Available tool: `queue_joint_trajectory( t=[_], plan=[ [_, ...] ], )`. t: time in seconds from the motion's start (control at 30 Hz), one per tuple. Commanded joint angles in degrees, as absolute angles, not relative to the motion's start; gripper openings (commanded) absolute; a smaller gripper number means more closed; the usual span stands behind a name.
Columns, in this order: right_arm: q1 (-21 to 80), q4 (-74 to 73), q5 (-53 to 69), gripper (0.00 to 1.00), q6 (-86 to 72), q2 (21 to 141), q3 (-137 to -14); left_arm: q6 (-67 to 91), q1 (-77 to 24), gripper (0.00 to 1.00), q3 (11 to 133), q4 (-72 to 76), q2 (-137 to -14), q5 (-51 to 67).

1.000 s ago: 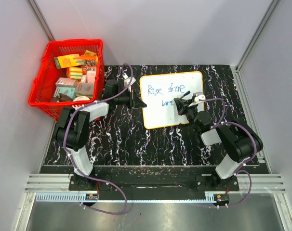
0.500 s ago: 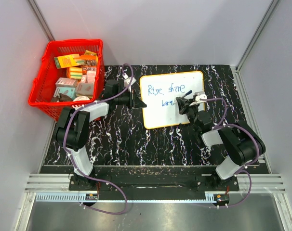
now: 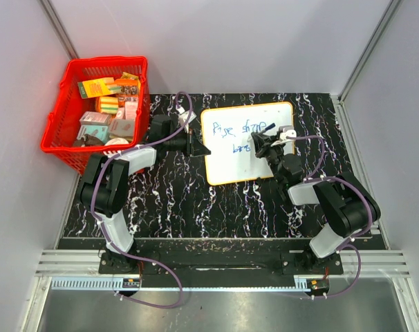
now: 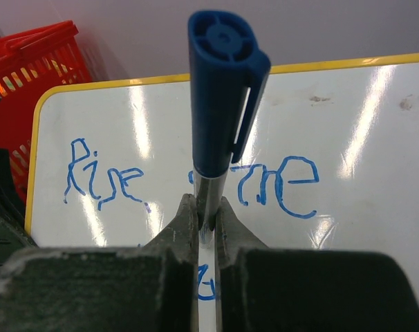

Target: Write a sentence on the whiteboard

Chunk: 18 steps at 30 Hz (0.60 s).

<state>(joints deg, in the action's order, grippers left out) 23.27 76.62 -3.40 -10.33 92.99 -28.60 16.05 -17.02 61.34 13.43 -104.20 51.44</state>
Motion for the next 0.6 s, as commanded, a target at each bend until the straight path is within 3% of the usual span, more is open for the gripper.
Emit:
queue_joint_trajectory(
  t=[0.0, 0.57],
  plan=[
    [23.4, 89.3, -3.9, 0.0, -10.0, 94.0, -28.1, 7.5, -17.0, 0.0, 61.4, 14.0, -104.3, 45.4],
    [23.3, 89.2, -8.5, 0.0, -8.7, 87.3, -24.0, 7.3, -17.1, 0.0, 61.3, 13.8, -104.2, 45.4]
  ],
)
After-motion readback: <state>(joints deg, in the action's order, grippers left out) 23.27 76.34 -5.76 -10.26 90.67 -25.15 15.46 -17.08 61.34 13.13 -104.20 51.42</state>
